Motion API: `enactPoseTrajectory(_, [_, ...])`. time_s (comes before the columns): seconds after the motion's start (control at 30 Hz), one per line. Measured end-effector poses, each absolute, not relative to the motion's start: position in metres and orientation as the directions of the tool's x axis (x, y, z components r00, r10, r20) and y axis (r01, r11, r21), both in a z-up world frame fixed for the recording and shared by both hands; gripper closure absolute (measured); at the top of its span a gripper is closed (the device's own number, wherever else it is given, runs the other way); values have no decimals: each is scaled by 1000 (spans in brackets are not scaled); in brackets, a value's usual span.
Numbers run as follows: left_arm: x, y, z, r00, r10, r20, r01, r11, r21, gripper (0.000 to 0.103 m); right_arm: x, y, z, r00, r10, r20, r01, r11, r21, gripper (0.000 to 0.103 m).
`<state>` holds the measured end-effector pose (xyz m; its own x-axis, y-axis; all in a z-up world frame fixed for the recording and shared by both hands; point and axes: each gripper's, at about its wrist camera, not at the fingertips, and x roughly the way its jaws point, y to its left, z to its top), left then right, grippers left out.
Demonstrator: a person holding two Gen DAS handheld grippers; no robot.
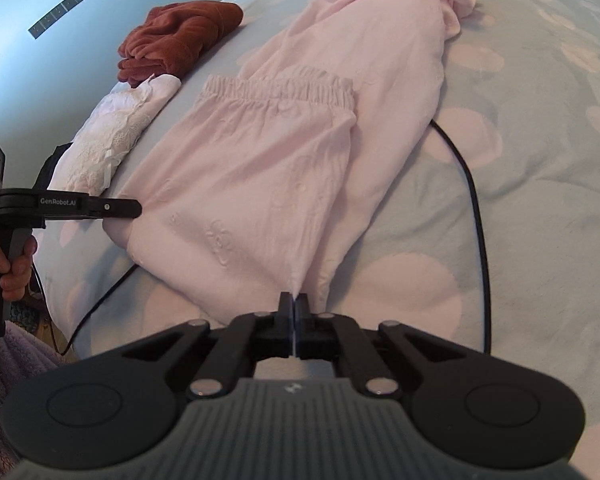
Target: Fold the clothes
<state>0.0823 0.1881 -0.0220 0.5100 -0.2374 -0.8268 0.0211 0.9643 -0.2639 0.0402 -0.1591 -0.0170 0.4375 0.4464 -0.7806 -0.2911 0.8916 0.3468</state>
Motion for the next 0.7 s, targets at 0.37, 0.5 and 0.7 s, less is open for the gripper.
enactPoseTrajectory(0.37, [37, 219, -43, 824, -201, -529, -90, 876, -474, 54, 41, -244, -15, 834, 344, -432, -41, 819, 573, 67])
enactPoseTrajectory(0.5, [42, 212, -54, 860, -131, -493, -106, 899, -425, 54, 51, -266, -38, 858, 352, -374, 29, 695, 719, 67])
enactPoseTrajectory(0.7, [48, 198, -69, 855, -129, -502, -87, 919, -384, 53, 59, -270, -78, 871, 290, -397, 139, 629, 765, 67])
